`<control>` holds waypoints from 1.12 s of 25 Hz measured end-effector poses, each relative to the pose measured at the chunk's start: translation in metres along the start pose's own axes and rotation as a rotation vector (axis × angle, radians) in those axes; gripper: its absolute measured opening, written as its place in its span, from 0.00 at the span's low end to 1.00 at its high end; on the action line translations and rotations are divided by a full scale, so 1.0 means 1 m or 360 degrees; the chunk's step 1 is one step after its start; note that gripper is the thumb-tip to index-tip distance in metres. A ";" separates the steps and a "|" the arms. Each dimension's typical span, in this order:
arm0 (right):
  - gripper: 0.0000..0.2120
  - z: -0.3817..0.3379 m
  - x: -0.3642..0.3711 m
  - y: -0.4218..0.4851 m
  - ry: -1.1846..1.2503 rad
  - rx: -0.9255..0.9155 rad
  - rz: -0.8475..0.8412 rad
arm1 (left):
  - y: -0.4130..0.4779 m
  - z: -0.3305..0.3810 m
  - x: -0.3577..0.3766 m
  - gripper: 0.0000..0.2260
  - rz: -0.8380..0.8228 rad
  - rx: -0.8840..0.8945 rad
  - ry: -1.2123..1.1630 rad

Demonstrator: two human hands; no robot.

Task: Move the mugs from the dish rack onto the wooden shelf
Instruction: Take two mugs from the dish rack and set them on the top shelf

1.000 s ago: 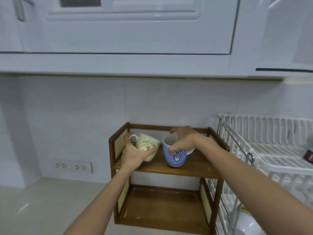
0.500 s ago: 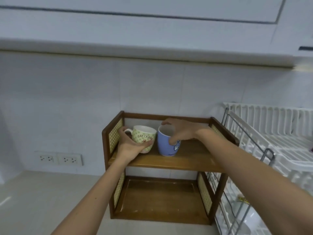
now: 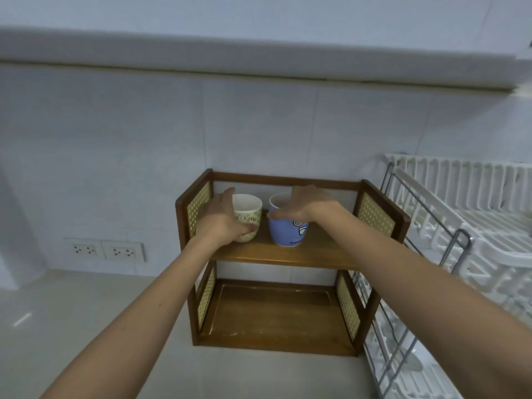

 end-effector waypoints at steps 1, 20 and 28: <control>0.37 0.000 0.000 0.001 0.0046 -0.0046 0.0001 | 0.005 0.001 -0.001 0.50 -0.0076 -0.0029 0.0059; 0.41 0.007 0.004 0.022 0.0406 -0.0465 -0.0159 | 0.028 -0.006 -0.013 0.32 -0.0490 0.0003 0.0210; 0.44 0.006 0.006 0.016 0.0298 -0.0380 -0.0226 | 0.024 -0.002 -0.011 0.33 -0.0488 -0.0019 0.0184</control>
Point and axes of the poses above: each hand's wrist, its own y-axis towards the middle knuckle, its own x-axis out of the palm, z = x × y, the point moved 5 cm from there along y, towards the middle knuckle, and after that the axes turned 6 degrees about -y, right-handed, at the moved point
